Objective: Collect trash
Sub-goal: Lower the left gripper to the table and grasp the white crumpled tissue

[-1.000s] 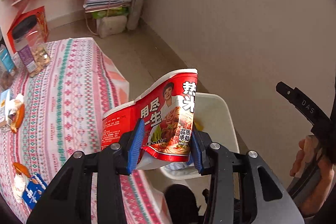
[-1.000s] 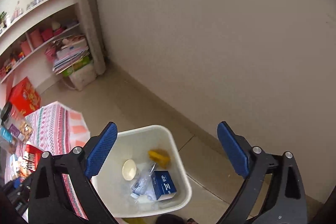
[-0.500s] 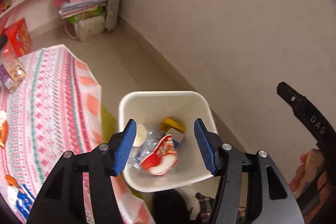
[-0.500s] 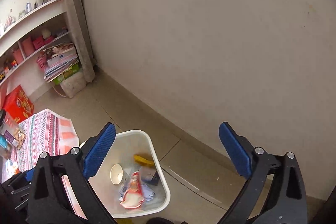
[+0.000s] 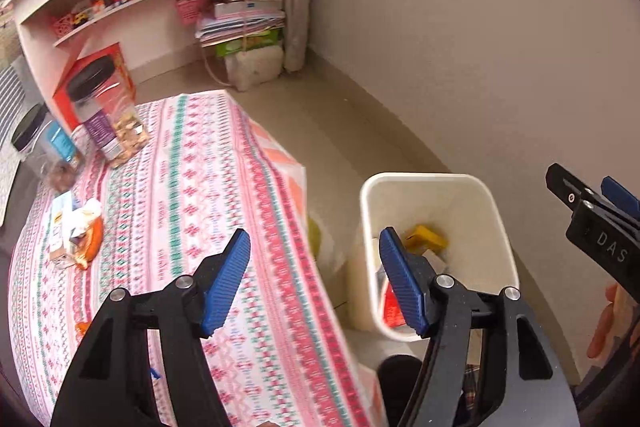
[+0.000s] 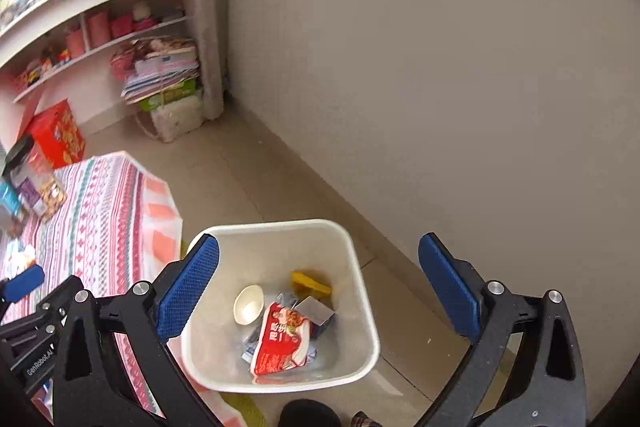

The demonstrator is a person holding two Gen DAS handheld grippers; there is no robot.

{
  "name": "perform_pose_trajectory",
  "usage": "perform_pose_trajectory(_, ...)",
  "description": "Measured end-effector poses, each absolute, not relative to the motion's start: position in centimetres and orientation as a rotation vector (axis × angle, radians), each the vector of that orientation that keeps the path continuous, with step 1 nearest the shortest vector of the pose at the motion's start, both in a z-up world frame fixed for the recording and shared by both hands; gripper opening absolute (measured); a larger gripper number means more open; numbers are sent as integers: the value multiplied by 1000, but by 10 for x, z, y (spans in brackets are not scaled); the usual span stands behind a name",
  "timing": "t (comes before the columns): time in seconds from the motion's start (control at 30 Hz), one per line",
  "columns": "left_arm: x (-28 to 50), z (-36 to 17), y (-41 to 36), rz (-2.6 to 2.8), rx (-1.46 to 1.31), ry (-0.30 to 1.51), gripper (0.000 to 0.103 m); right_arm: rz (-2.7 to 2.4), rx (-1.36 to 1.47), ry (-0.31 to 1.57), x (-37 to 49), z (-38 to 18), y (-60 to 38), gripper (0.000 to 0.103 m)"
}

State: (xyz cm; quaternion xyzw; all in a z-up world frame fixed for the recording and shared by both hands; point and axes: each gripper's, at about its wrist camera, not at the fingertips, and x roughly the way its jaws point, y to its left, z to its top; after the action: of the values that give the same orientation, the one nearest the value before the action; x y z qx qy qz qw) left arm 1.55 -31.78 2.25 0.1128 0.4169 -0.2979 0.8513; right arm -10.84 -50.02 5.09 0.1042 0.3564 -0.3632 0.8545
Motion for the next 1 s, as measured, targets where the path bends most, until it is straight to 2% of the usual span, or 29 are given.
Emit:
perform_pose_trajectory(0.17, 27, 13, -276, -563, 246, 900, 68, -672, 207, 799, -84, 36, -463, 96)
perform_pose_trajectory(0.23, 32, 8, -260, -529, 259, 913, 78, -620, 192, 837, -73, 27, -446, 96)
perform_pose_trajectory(0.4, 42, -12, -219, -443, 332, 950, 81, -536, 92, 895, -47, 13, -404, 96)
perform_pose_trajectory(0.7, 72, -41, -144, -312, 339, 1070, 84, -408, 21, 971, -14, -8, -353, 96)
perform_pose_trajectory(1.0, 98, -70, -76, -279, 239, 1280, 84, -278, -59, 1023, 13, -24, -300, 96)
